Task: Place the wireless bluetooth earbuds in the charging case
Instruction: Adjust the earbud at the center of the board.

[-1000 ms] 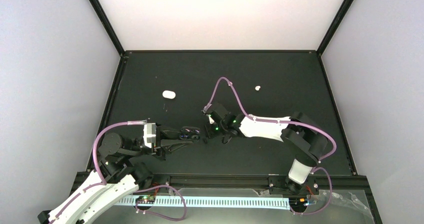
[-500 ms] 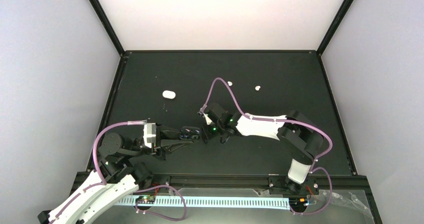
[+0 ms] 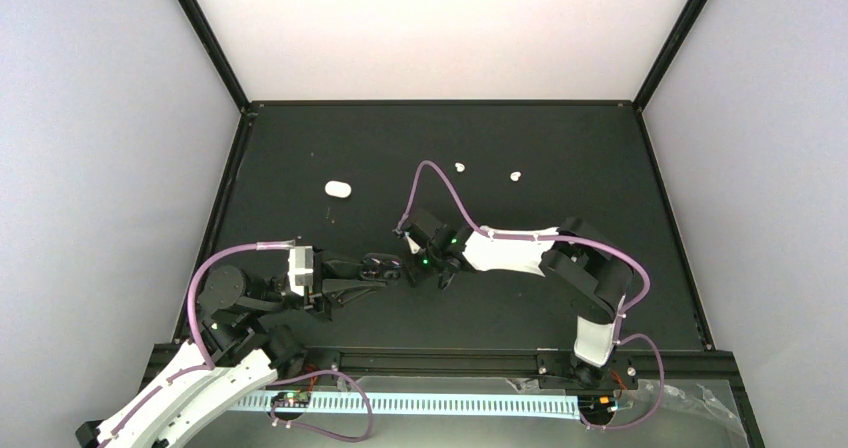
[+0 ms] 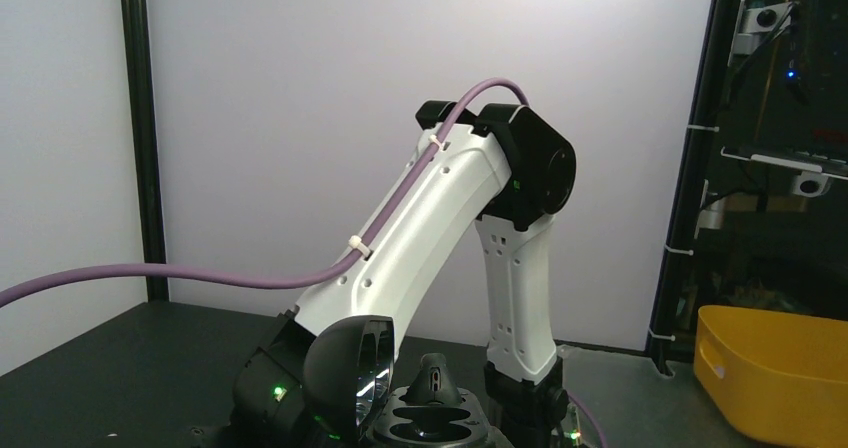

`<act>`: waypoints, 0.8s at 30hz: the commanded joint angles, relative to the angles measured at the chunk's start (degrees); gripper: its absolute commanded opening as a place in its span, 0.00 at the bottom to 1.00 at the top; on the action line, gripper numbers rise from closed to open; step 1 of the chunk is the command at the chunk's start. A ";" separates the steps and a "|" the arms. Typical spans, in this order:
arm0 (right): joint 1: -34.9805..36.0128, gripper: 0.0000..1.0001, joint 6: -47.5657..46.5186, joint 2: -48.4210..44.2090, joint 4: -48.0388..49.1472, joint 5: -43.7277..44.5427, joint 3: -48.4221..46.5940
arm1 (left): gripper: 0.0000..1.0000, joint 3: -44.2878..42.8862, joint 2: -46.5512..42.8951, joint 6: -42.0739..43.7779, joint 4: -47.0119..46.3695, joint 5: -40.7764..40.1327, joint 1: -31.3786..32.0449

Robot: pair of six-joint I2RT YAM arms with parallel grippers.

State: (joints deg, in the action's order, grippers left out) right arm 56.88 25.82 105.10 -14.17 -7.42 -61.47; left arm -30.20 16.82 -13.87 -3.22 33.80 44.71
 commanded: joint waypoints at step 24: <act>-8.94 0.01 39.72 -32.07 7.82 14.42 26.98 | 0.02 0.05 -0.51 -0.41 -0.53 0.40 0.21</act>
State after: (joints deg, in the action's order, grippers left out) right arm 47.92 49.39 77.97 -10.41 0.21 -35.86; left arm -29.95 16.80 -13.91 -2.98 33.82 44.71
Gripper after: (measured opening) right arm 0.014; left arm 0.230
